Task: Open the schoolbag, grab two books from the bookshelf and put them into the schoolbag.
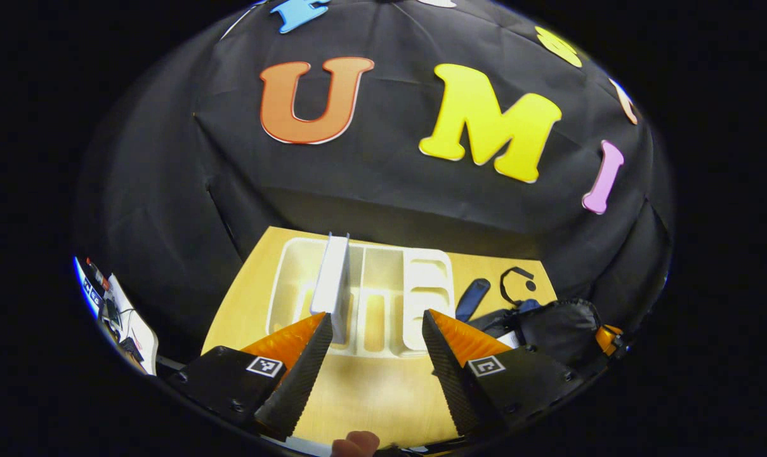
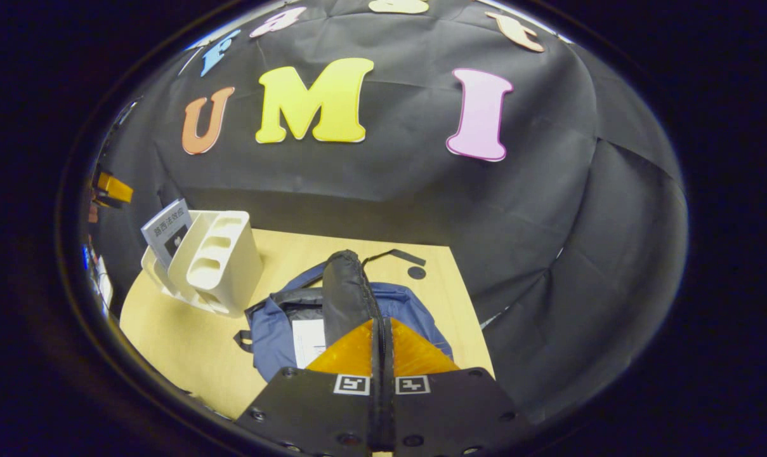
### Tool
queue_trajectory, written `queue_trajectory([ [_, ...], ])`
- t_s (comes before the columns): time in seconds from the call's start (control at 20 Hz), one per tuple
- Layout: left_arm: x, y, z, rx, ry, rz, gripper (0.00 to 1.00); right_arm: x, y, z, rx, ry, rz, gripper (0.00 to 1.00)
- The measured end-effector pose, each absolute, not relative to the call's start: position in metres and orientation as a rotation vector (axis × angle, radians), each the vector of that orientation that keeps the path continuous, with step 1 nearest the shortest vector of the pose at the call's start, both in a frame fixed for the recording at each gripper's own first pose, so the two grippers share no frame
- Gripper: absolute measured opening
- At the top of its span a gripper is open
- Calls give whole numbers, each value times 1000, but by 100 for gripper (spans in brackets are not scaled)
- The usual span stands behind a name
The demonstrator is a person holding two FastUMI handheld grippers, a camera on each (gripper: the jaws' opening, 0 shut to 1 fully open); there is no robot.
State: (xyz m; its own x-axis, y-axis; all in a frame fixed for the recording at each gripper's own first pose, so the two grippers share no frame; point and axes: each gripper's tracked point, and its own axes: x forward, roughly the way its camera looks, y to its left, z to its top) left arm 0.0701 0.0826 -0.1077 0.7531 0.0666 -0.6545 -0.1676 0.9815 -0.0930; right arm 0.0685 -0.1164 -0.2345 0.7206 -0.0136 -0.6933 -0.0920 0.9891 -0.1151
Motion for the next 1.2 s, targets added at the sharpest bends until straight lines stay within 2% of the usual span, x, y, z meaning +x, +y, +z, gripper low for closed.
queue_trajectory([
  [0.3, 114, 108, -134, -162, 852, 11, 92, 70, -112, -237, -170, 781, 14, 0],
  [0.55, 140, 124, -173, -162, 1039, -39, 92, 70, -116, -241, -166, 795, -16, 0],
  [0.95, 151, 136, -232, -167, 1251, -24, 92, 71, -118, -243, -168, 811, -34, 0],
  [1.0, 149, 136, -237, -173, 1272, -22, 100, 72, -117, -243, -169, 812, -31, 0],
  [1.05, 148, 136, -240, -178, 1292, -18, 92, 73, -116, -244, -170, 813, -28, 0],
  [1.2, 143, 133, -249, -205, 1337, -22, 88, 74, -114, -246, -169, 818, -20, 0],
])
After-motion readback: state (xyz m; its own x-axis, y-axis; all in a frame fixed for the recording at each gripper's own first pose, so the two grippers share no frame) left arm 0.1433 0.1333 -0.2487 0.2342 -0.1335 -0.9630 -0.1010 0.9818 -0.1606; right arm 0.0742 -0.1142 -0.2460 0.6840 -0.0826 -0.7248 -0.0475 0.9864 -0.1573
